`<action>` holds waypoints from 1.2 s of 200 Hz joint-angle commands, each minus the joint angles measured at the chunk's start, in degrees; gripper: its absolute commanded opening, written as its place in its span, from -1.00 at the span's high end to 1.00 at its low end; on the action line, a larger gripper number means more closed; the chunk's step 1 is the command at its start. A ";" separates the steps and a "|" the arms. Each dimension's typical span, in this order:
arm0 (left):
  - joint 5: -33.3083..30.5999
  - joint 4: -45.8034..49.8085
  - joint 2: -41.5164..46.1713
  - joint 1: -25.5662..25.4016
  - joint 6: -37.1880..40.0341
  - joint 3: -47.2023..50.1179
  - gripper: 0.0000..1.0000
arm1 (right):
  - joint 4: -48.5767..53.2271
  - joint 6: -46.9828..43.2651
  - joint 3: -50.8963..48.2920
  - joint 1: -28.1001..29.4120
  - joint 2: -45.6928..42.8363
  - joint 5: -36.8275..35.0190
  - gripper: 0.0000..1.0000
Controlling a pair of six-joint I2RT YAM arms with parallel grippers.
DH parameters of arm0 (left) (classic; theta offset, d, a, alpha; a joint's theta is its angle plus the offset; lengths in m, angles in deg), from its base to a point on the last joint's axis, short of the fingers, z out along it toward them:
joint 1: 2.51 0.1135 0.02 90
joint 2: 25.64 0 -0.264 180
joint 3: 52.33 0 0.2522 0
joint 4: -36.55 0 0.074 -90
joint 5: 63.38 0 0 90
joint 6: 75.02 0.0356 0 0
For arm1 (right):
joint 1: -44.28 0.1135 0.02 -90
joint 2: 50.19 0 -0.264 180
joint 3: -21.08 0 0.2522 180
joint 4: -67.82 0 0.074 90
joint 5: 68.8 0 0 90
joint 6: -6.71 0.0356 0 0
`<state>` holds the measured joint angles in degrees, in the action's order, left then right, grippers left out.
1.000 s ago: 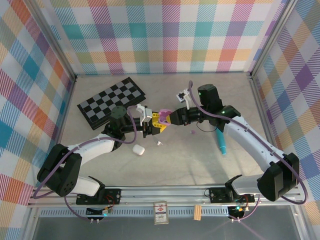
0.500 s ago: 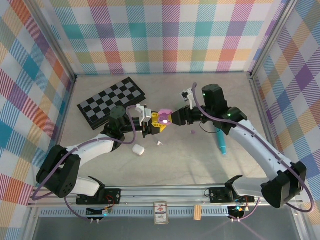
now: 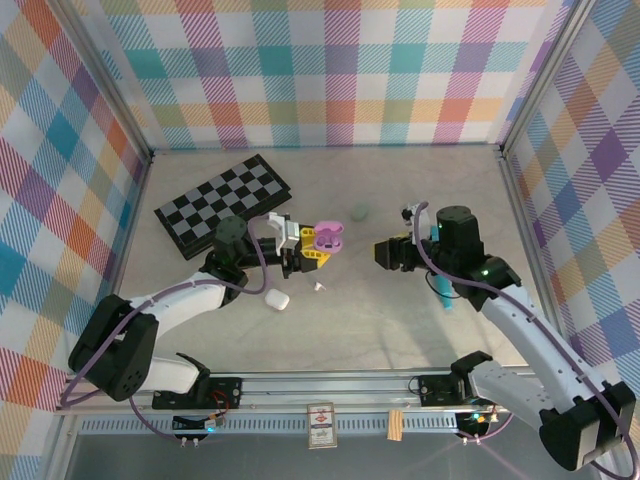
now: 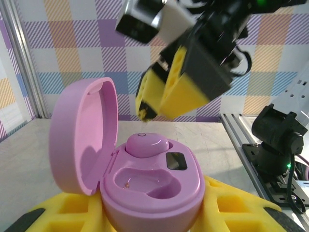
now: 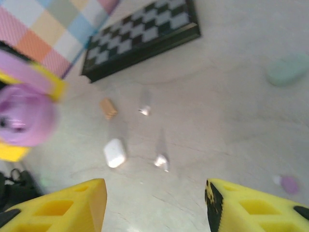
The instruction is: Insert the wireless bluetooth earbuds into the charging case
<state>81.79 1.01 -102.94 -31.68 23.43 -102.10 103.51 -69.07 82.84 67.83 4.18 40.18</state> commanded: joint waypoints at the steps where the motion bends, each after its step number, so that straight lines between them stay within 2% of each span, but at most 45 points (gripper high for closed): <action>1: 2.95 -3.90 2.10 -0.10 1.66 0.61 0.38 | -1.96 4.49 -0.85 -2.73 1.70 -3.86 -0.13; 40: 2.90 -5.19 3.05 -0.16 1.53 0.77 0.38 | 2.79 9.83 1.57 -6.54 13.23 -5.10 -0.14; 108: 2.96 -2.73 4.67 -0.14 2.37 0.44 0.38 | -0.33 19.63 3.67 -6.68 31.93 -6.32 -0.19; 141: 2.75 2.27 6.18 -0.11 5.05 -0.02 0.38 | -5.90 24.02 1.73 -6.71 35.94 -3.01 -0.19; 175: 2.68 2.82 6.34 -0.13 5.19 -0.18 0.38 | -9.88 26.66 0.42 -6.62 38.48 0.06 -0.15; 240: 2.53 2.54 6.35 -0.09 4.82 -0.51 0.38 | -8.50 26.04 2.89 -6.65 41.68 -0.61 -0.13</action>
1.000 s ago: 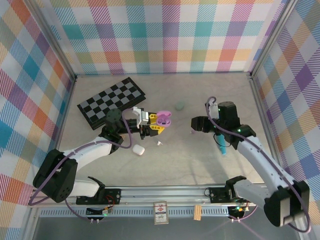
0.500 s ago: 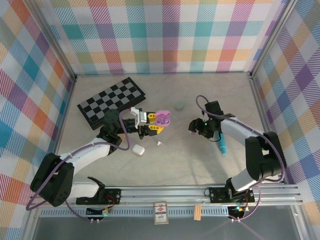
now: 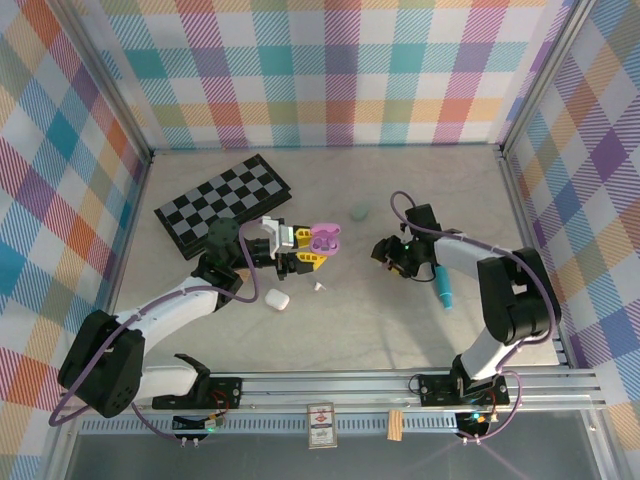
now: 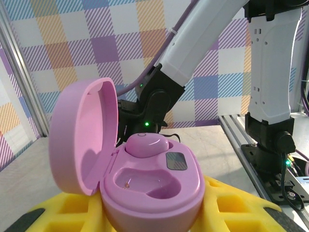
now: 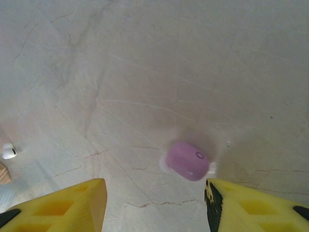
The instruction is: Insert the wireless bluetooth earbuds into the charging case
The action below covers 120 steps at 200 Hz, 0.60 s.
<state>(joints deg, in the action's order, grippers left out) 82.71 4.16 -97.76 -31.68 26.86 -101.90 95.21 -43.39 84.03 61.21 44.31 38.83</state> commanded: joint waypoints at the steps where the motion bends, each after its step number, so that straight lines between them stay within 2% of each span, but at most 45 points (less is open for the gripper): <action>1: 1.63 -0.61 1.18 -0.14 1.35 -0.68 0.38 | -0.15 0.31 1.75 0.00 1.64 0.70 -0.13; 36: 1.31 -0.26 1.26 -0.10 1.46 -0.66 0.38 | 1.22 -1.04 3.60 0.03 2.70 -1.50 -0.14; 77: 1.07 0.85 1.55 -0.10 1.79 -0.75 0.38 | 1.55 -1.82 6.62 0.03 4.99 -0.93 0.01; 120: 0.69 1.66 2.41 -0.10 1.94 -0.66 0.39 | 2.31 -4.49 9.98 -0.04 6.93 -1.40 0.03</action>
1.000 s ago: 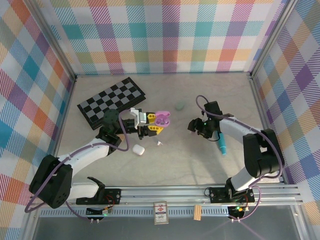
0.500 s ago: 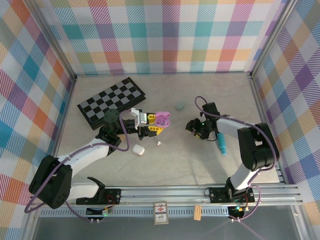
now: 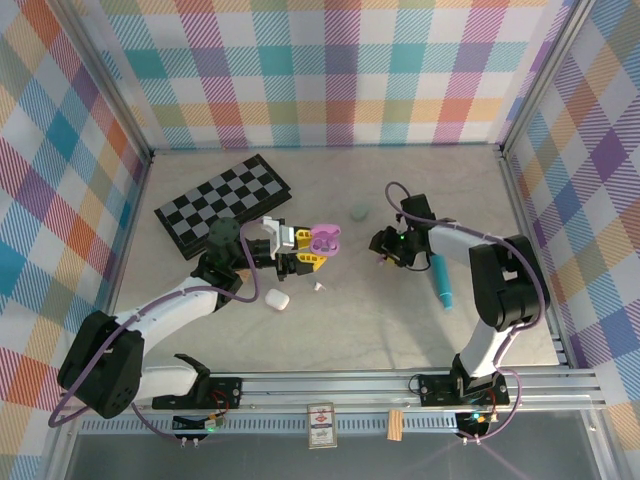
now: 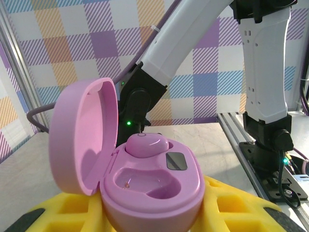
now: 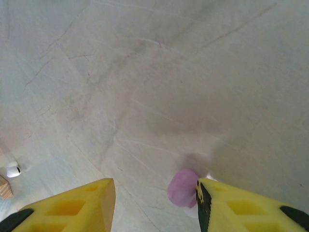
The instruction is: Insert the wireless bluetooth earbuds into the charging case
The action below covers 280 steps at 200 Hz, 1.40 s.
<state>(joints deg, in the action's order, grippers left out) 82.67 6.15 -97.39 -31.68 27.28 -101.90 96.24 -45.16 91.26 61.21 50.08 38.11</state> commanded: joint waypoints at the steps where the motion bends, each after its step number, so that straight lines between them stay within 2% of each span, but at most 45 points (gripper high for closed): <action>1: 0.68 -0.28 2.04 -0.10 1.56 -0.62 0.39 | 1.45 -2.80 2.83 0.00 1.16 -0.80 0.03; 19: 0.28 0.03 2.36 -0.10 1.72 -0.49 0.39 | 4.29 -4.87 3.42 0.26 0.03 -4.55 0.04; 57: -0.25 -2.27 1.32 0.55 0.63 0.34 0.39 | 15.41 -9.69 6.04 4.42 -1.61 -19.84 -0.01; 76: -0.01 -7.37 0.16 1.59 -2.57 1.32 0.39 | 19.33 -11.71 8.34 7.64 -0.43 -26.35 -0.01; 109: 0.31 -16.87 -1.08 3.91 -9.03 3.16 0.39 | 22.88 -13.10 12.29 11.35 3.47 -32.86 0.04; 137: 0.67 -20.01 -0.57 5.57 -11.82 4.16 0.39 | 24.37 -13.37 15.21 12.64 6.49 -34.12 0.16; 203: 0.83 -17.77 0.11 5.70 -10.68 4.21 0.39 | 26.53 -14.57 20.23 13.62 11.22 -33.50 0.33; 263: 0.94 -14.95 0.32 5.70 -8.74 3.81 0.39 | 27.96 -14.66 21.38 13.74 13.63 -33.17 0.41; 280: 1.06 -14.90 0.17 5.70 -8.78 3.74 0.39 | 28.10 -14.85 21.46 13.73 13.72 -33.08 0.49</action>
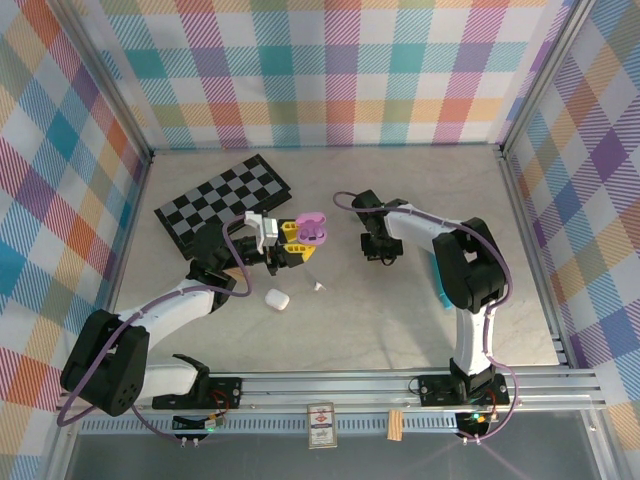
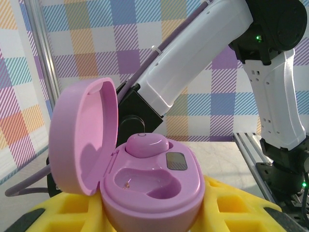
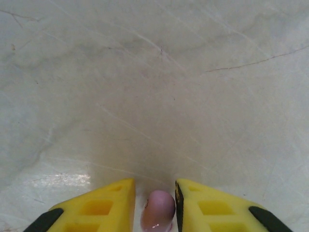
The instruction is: Insert the wireless bluetooth earbuds into the charging case
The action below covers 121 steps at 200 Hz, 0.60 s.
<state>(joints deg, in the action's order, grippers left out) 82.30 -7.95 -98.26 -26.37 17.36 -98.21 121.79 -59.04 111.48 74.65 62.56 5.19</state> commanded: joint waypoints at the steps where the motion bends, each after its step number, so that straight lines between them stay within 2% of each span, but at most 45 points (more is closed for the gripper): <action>1: 1.39 -0.80 1.02 0.39 1.14 0.04 0.39 | 2.53 -0.97 1.24 0.30 1.29 -0.16 0.49; 35: 1.44 -0.80 0.81 0.39 1.29 -0.05 0.39 | 2.75 -1.27 1.23 0.38 0.66 0.01 0.64; 65: 1.37 -0.28 0.89 0.41 1.76 -0.05 0.39 | 1.93 -0.89 0.63 0.40 -1.13 1.19 0.67; 121: 0.22 1.31 1.36 -0.05 3.65 -0.05 0.40 | -2.23 0.33 -3.43 0.30 -12.79 4.33 0.66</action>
<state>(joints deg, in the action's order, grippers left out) 82.25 -6.37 -98.22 -26.37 19.10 -98.21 121.37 -59.80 109.64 74.74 57.00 6.87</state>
